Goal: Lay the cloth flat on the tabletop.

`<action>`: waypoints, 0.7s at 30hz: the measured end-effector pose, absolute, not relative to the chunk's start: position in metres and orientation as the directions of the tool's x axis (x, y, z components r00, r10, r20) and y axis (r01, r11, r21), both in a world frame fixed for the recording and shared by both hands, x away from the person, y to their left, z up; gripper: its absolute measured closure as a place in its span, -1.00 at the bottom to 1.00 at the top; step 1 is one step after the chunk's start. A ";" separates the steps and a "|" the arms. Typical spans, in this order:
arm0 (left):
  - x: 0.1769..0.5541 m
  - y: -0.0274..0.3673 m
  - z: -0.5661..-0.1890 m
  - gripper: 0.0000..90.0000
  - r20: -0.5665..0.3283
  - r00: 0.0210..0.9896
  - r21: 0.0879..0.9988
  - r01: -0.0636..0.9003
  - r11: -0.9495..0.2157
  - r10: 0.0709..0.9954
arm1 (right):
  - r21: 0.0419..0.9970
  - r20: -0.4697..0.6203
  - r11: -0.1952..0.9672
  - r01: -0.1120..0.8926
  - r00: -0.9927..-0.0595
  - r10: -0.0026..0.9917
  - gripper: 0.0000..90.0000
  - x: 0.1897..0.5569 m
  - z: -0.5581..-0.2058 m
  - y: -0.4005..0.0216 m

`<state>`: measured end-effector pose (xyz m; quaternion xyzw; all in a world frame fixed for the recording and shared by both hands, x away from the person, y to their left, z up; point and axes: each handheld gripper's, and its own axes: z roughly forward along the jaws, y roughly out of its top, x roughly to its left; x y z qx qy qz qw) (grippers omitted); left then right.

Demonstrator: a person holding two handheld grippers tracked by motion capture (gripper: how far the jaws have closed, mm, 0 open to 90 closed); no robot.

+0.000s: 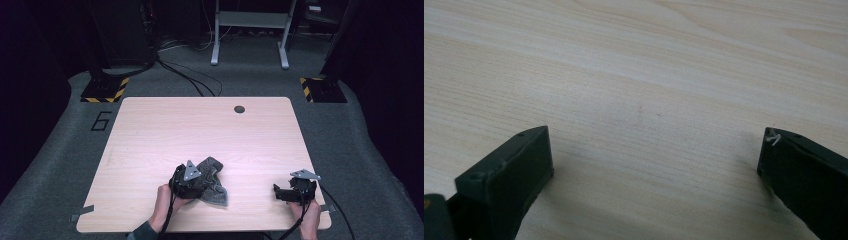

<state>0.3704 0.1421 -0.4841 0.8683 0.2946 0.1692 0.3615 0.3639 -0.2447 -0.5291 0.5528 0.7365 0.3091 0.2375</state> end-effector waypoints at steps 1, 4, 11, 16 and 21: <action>0.373 0.139 -0.486 -0.07 0.089 0.781 0.710 0.386 -0.589 0.619 | 0.721 -0.040 0.218 0.657 -0.276 0.960 -0.90 0.362 -0.528 -0.242; 0.375 0.135 -0.487 -0.03 0.101 0.789 0.691 0.383 -0.613 0.606 | 0.738 -0.031 0.230 0.634 -0.309 0.950 -0.78 0.357 -0.525 -0.232; 0.377 0.133 -0.491 0.04 0.103 0.795 0.667 0.391 -0.634 0.598 | 0.779 0.071 0.256 0.573 -0.486 0.871 -0.66 0.348 -0.502 -0.180; 0.379 0.133 -0.495 0.11 0.096 0.791 0.650 0.409 -0.640 0.604 | 0.792 0.084 0.292 0.536 -0.570 0.817 -0.51 0.345 -0.492 -0.149; 0.380 0.133 -0.500 0.28 0.092 0.785 0.645 0.421 -0.637 0.613 | 0.794 0.105 0.340 0.504 -0.665 0.739 -0.28 0.345 -0.489 -0.112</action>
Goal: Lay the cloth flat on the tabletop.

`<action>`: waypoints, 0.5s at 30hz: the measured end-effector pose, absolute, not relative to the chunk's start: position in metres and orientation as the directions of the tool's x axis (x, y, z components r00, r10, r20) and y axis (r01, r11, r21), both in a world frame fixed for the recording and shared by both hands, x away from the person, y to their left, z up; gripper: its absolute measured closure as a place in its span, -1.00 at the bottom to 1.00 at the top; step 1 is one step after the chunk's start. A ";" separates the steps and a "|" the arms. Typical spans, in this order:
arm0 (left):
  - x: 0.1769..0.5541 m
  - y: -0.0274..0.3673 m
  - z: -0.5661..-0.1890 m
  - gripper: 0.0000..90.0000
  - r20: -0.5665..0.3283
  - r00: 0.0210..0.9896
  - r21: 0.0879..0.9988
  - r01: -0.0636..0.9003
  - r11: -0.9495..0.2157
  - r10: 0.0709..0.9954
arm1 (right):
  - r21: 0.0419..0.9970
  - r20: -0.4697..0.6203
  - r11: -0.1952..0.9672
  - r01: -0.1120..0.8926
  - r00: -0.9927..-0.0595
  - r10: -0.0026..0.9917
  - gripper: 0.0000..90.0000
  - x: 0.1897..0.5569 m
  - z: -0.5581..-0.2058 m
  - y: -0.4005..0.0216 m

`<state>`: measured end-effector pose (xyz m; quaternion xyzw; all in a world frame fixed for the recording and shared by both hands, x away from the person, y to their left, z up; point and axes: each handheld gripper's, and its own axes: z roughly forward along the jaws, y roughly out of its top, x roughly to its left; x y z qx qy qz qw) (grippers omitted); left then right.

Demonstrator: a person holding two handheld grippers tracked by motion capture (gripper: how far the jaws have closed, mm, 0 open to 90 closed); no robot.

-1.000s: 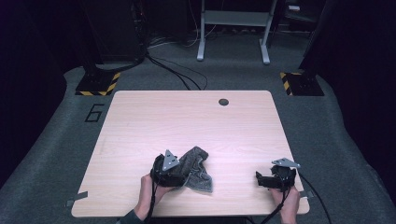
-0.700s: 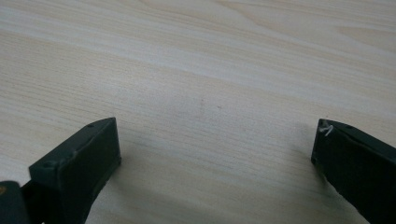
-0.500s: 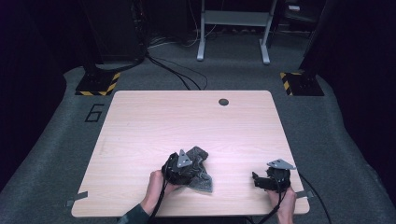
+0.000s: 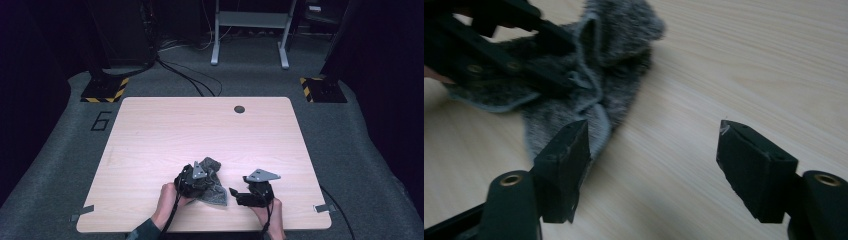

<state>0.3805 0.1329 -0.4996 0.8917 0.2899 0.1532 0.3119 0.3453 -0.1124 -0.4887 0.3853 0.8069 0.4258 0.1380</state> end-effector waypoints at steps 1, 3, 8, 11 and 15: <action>0.381 0.133 -0.501 0.28 0.092 0.783 0.644 0.425 -0.636 0.616 | 0.789 0.101 0.360 0.498 -0.683 0.723 -0.23 0.346 -0.489 -0.105; 0.381 0.134 -0.502 0.39 0.088 0.784 0.639 0.429 -0.638 0.615 | 0.760 0.072 0.426 0.491 -0.714 0.696 0.04 0.351 -0.495 -0.083; 0.382 0.137 -0.504 0.60 0.081 0.784 0.649 0.427 -0.629 0.616 | 0.714 0.049 0.489 0.501 -0.733 0.679 0.34 0.359 -0.507 -0.066; 0.381 0.141 -0.504 0.73 0.079 0.780 0.662 0.425 -0.618 0.621 | 0.697 0.029 0.503 0.511 -0.722 0.692 0.61 0.360 -0.514 -0.060; 0.380 0.148 -0.500 0.76 0.071 0.772 0.689 0.420 -0.591 0.631 | 0.700 0.016 0.502 0.508 -0.713 0.701 0.79 0.358 -0.516 -0.062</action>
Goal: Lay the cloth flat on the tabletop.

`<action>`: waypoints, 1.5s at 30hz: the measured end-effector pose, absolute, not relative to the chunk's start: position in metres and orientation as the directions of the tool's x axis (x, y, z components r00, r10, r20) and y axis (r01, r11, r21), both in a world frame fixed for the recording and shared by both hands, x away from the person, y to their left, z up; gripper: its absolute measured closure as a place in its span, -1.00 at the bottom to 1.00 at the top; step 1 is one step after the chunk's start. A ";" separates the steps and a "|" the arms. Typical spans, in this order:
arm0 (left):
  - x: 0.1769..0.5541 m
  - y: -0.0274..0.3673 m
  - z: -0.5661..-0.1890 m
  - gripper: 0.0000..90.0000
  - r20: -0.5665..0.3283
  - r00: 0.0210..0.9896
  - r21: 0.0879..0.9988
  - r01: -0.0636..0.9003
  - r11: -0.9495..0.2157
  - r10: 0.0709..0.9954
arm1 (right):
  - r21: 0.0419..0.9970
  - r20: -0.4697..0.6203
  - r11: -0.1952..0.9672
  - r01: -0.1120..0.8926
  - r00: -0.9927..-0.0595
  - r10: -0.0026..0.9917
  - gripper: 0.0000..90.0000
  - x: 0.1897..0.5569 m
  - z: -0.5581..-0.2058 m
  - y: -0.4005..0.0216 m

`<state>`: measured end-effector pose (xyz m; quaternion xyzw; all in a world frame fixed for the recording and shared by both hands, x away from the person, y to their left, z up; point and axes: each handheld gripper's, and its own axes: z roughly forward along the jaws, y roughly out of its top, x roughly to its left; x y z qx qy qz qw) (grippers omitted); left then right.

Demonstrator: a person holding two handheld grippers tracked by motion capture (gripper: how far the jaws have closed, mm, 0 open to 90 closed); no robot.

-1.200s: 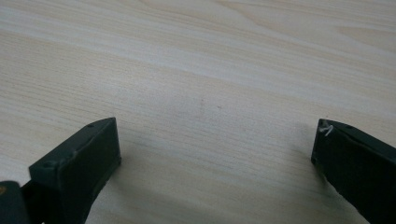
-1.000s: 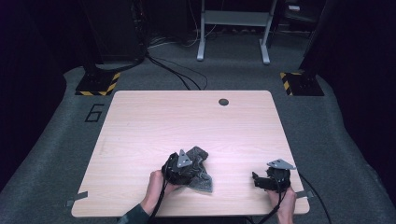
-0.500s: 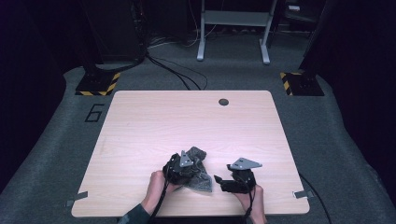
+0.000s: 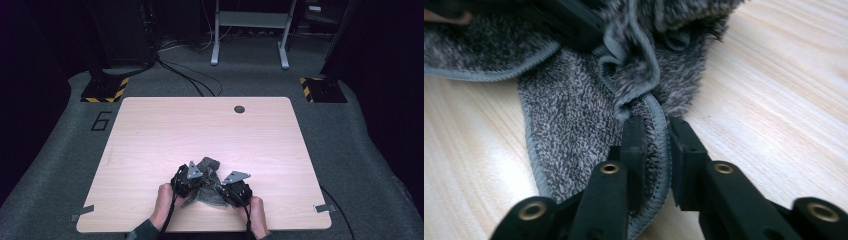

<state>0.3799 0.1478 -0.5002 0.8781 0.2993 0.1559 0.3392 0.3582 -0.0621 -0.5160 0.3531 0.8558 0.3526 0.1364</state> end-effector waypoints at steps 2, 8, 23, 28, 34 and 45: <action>0.380 0.150 -0.498 0.76 0.071 0.772 0.695 0.416 -0.586 0.631 | 0.701 0.009 0.502 0.506 -0.711 0.703 0.80 0.358 -0.515 -0.064; 0.378 0.165 -0.489 0.76 0.040 0.743 0.742 0.426 -0.518 0.668 | 0.723 0.016 0.460 0.515 -0.679 0.734 0.80 0.356 -0.508 -0.082; 0.385 0.206 -0.491 0.75 -0.034 0.676 0.746 0.507 -0.431 0.736 | 0.736 0.027 0.387 0.555 -0.595 0.803 0.80 0.346 -0.501 -0.126; 0.387 0.210 -0.498 0.46 -0.025 0.662 0.714 0.536 -0.450 0.749 | 0.713 -0.003 0.413 0.567 -0.586 0.810 0.63 0.349 -0.508 -0.127; 0.380 0.214 -0.490 -0.14 -0.004 0.638 0.719 0.537 -0.441 0.770 | 0.748 0.009 0.392 0.535 -0.599 0.801 0.31 0.349 -0.500 -0.123; 0.355 0.189 -0.479 -0.48 0.026 0.712 0.740 0.458 -0.492 0.702 | 0.747 -0.004 0.452 0.487 -0.676 0.737 0.15 0.361 -0.490 -0.083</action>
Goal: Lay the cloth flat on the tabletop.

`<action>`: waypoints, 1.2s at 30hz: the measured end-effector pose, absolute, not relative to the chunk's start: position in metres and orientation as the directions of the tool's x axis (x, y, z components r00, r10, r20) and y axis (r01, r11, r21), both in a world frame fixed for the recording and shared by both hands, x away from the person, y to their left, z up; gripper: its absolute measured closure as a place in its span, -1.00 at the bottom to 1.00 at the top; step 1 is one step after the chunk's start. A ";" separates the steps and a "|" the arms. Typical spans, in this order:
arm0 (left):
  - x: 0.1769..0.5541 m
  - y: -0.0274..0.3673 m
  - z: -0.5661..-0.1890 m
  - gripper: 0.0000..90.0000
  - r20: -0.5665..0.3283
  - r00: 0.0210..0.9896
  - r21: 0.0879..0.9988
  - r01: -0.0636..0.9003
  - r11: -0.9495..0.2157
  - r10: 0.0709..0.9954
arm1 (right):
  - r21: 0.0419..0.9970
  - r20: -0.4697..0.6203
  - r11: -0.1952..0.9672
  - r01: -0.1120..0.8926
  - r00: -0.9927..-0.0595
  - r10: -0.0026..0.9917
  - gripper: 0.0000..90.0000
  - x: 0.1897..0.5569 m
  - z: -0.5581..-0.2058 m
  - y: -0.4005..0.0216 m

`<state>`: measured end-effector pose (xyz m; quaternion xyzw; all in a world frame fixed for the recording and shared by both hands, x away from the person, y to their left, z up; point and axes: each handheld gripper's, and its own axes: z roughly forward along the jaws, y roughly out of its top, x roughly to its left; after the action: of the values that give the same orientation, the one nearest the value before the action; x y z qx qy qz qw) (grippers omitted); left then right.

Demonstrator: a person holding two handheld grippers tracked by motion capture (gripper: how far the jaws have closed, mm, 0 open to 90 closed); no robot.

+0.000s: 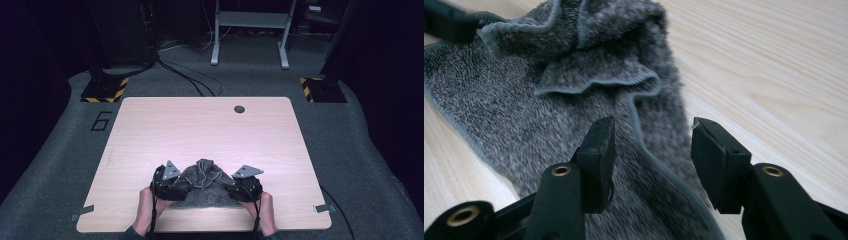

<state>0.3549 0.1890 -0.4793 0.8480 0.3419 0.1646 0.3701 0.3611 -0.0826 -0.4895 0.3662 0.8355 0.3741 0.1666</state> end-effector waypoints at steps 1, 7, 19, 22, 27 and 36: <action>0.354 0.186 -0.481 -0.51 0.025 0.716 0.742 0.454 -0.493 0.697 | 0.740 0.000 0.457 0.493 -0.680 0.733 0.13 0.363 -0.491 -0.078; 0.351 0.160 -0.486 -0.50 0.138 0.719 0.715 0.403 -0.571 0.681 | 0.711 -0.008 0.487 0.507 -0.687 0.727 0.37 0.372 -0.499 -0.062; 0.361 0.164 -0.483 0.75 0.192 0.694 0.773 0.328 -0.542 0.694 | 0.713 -0.042 0.491 0.501 -0.669 0.742 0.85 0.369 -0.500 -0.070; 0.366 0.175 -0.477 0.80 0.178 0.672 0.794 0.334 -0.508 0.719 | 0.728 -0.035 0.467 0.502 -0.653 0.757 0.89 0.366 -0.496 -0.082; 0.377 0.190 -0.473 0.82 0.118 0.659 0.807 0.372 -0.458 0.742 | 0.739 -0.033 0.434 0.515 -0.616 0.787 0.90 0.362 -0.493 -0.103; 0.389 0.203 -0.475 0.82 0.052 0.653 0.803 0.422 -0.421 0.756 | 0.714 -0.052 0.380 0.588 -0.496 0.867 0.78 0.365 -0.500 -0.144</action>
<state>0.3894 0.2027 -0.4752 0.8165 0.3607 0.2086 0.3995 0.3650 -0.1444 -0.5002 0.4534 0.8022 0.3235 0.2151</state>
